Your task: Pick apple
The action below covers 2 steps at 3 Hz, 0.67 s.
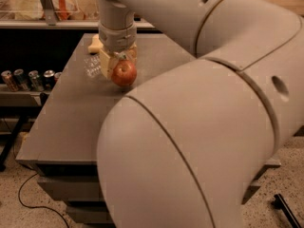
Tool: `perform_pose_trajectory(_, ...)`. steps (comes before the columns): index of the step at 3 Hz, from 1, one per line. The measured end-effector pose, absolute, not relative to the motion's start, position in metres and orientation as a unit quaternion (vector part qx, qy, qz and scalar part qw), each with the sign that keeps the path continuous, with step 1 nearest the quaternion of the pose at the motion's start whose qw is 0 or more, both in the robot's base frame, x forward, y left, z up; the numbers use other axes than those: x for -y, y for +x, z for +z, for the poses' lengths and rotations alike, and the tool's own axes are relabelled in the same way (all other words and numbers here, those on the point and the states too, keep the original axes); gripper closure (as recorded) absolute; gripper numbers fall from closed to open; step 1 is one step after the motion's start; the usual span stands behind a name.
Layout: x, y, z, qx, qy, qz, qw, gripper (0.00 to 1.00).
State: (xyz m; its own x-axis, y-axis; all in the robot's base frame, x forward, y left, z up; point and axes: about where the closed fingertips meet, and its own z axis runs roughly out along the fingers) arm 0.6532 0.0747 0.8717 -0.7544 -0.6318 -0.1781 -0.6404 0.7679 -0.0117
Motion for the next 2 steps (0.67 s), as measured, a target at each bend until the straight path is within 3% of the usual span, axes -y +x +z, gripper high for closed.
perform_pose_trajectory(2, -0.072, 0.647, 0.889, -0.932, -0.343, 0.035, 0.109, 1.00)
